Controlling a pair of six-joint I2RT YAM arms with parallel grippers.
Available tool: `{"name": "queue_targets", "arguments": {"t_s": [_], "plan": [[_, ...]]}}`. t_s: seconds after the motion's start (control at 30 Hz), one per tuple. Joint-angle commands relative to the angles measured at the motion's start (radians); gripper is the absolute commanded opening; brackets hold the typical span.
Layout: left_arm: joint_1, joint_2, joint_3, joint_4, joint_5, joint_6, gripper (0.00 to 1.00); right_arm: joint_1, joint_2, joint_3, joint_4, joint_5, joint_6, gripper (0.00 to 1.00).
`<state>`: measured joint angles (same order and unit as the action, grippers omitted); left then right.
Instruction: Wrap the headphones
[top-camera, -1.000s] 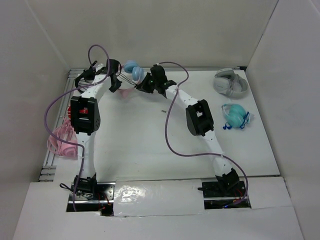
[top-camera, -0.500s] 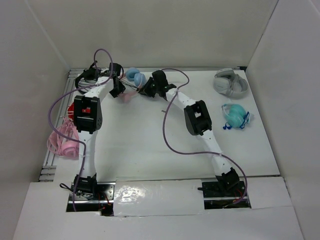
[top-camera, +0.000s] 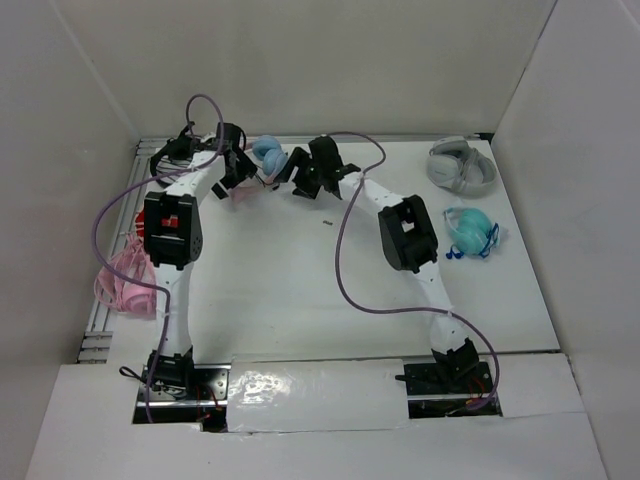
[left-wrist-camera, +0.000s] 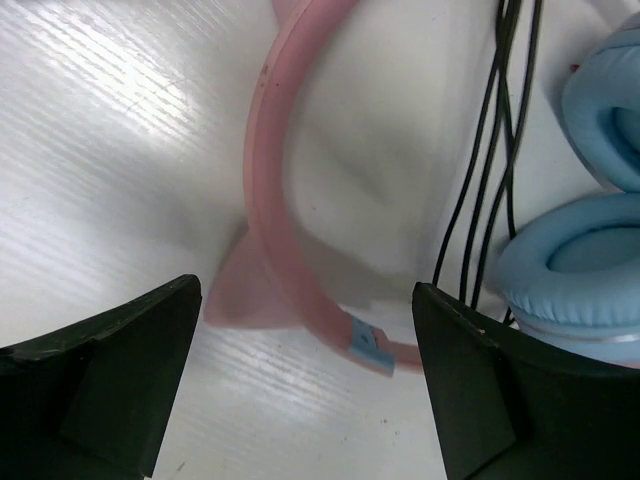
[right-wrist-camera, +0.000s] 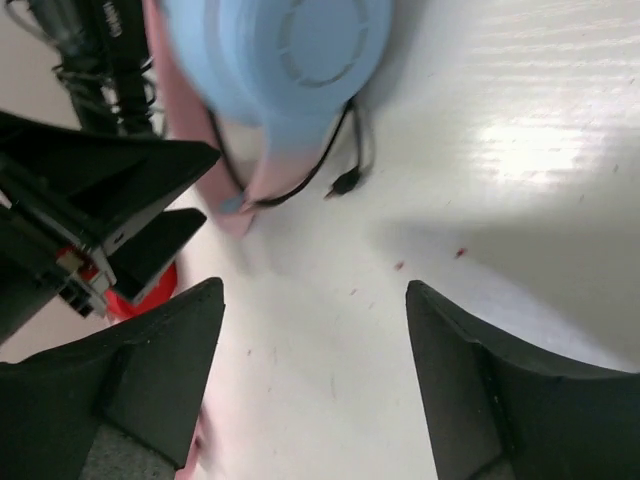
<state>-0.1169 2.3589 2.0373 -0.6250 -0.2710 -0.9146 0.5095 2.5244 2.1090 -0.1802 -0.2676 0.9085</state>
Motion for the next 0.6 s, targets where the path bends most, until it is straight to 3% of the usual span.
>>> {"name": "queue_targets", "arguments": {"t_s": [0.0,0.27,0.37,0.47,0.57], "plan": [[-0.003,-0.118,-0.025,-0.013,-0.007,0.023,0.99,0.032,-0.168,-0.046,-0.007,0.037,-0.103,0.81],[-0.001,-0.265,-0.072,-0.056,0.091,0.071,0.99,0.066,-0.488,-0.345,0.096,0.031,-0.195,0.96],[-0.003,-0.367,-0.094,-0.099,0.151,0.083,0.99,0.096,-0.654,-0.455,0.078,0.12,-0.278,1.0],[-0.018,-0.527,-0.118,-0.192,0.219,0.135,0.99,0.104,-0.856,-0.587,0.038,0.231,-0.329,1.0],[-0.061,-0.86,-0.286,-0.161,0.252,0.209,0.99,0.092,-1.159,-0.815,0.03,0.292,-0.344,1.0]]}}
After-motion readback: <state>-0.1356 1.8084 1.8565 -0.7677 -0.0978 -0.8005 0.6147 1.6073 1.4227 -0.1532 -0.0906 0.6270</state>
